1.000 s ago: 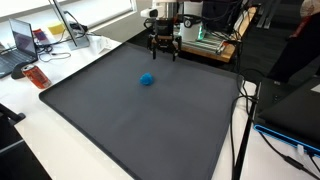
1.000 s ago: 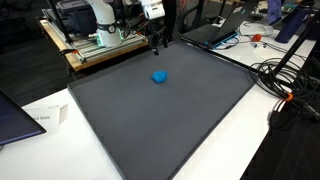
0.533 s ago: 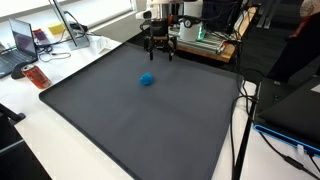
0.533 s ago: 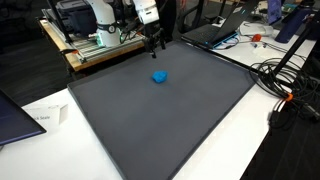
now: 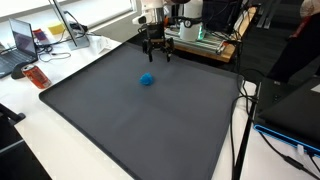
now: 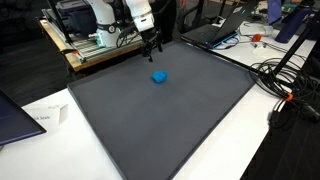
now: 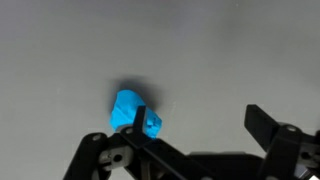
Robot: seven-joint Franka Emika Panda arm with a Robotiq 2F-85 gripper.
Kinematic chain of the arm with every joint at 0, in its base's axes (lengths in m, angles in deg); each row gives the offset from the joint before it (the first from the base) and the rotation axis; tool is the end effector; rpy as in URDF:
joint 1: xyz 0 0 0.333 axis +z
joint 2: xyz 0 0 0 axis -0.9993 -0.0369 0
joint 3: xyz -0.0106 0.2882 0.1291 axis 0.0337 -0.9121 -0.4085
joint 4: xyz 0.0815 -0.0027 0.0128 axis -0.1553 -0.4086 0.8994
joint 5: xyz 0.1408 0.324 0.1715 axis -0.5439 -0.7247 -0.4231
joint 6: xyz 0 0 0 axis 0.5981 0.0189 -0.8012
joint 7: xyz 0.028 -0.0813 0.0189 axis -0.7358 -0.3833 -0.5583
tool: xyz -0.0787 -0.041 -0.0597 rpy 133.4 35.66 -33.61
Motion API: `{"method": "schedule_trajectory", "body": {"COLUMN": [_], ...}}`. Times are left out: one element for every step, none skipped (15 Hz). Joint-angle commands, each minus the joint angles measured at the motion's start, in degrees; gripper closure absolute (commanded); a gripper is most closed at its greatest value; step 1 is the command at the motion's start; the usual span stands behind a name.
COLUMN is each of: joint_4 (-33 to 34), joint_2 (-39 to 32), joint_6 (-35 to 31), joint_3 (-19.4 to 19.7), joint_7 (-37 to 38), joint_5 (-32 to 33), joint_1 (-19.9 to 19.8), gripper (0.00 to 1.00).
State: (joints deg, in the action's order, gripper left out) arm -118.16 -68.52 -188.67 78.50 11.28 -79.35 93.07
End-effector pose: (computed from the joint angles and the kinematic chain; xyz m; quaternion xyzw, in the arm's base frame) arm 0.4176 0.0105 0.2278 -0.9831 -0.1116 -0.1099 0.0946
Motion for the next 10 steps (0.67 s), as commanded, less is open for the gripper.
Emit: {"method": "schedule_trajectory", "body": {"joint_4": [0.0,-0.2,-0.2,-0.5,-0.6,-0.7,-0.8,-0.7,-0.3,0.2], "joint_2": [0.8,0.8,0.9,0.5,0.6,0.5,0.7,1.2,1.5,2.2], "joint_6": [4.2,3.7,3.2,1.3,0.7,0.0,-0.3,0.0,0.8,2.7], "joint_3": [0.9,1.1,1.2,0.2,0.2,0.5,0.8,1.1,1.7,2.2], "joint_7": [8.4,13.3,17.6,22.6,27.0,31.5,36.0,40.6,45.3,49.9], "joint_5": [5.3,8.6,11.4,15.1,18.3,22.3,26.5,30.9,35.5,39.9], "joint_1": [0.1,0.5,0.7,-0.6,-0.6,-0.8,-1.1,-1.3,-1.6,-1.7], "gripper": [0.0,0.0,0.0,0.0,0.0,0.0,0.0,0.0,0.0,0.0]}}
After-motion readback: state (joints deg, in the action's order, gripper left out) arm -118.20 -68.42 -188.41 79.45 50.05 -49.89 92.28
